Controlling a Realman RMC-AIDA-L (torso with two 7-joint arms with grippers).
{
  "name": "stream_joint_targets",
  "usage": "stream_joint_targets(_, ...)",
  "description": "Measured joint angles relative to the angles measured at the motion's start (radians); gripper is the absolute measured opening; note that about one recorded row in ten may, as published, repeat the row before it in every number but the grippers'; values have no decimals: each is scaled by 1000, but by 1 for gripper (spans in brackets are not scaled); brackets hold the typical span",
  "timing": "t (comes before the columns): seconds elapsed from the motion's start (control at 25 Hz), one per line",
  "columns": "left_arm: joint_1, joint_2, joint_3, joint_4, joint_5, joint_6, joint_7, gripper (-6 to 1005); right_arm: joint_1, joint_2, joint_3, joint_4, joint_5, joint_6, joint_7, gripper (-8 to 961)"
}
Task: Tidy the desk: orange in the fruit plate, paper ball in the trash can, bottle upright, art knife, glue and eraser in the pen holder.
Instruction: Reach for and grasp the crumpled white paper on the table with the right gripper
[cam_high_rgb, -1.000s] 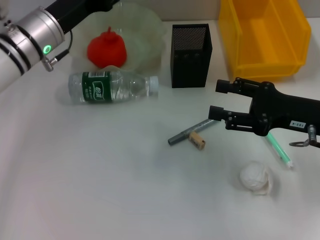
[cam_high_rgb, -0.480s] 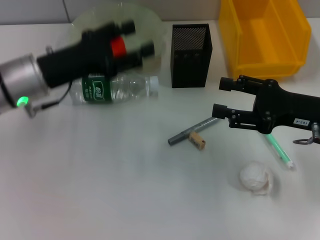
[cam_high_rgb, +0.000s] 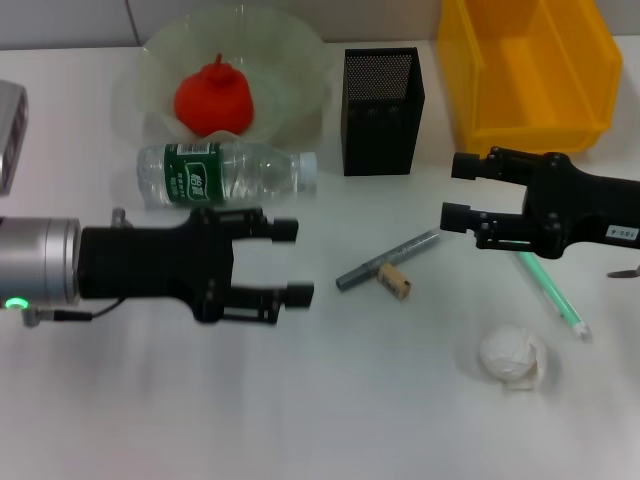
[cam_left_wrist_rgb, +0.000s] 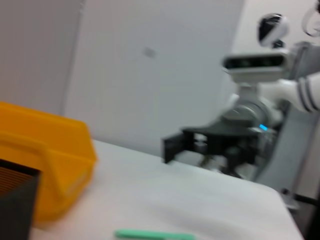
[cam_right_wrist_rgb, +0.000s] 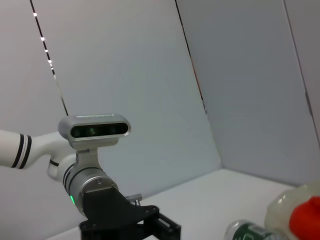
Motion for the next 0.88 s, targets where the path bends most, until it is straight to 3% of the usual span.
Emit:
stream_joint_targets(0.32,19,-9,1,4,36,35,27,801,37,-2,-30,-336,-236,-148,410,772)
stream_joint_targets(0.56,15,-17,-1,6,37,26,42,801,130,-8,-136,-569,-468,-287,712,771)
stream_joint_targets(0.72,9,-17,-9,6,37,24,38,801,204,8,-229,-622,-620,-319,790,771)
stream_joint_targets(0.88,8,-17,-10,6,32,12,32,801,245,40,-309,-646,-732,-311,804,771)
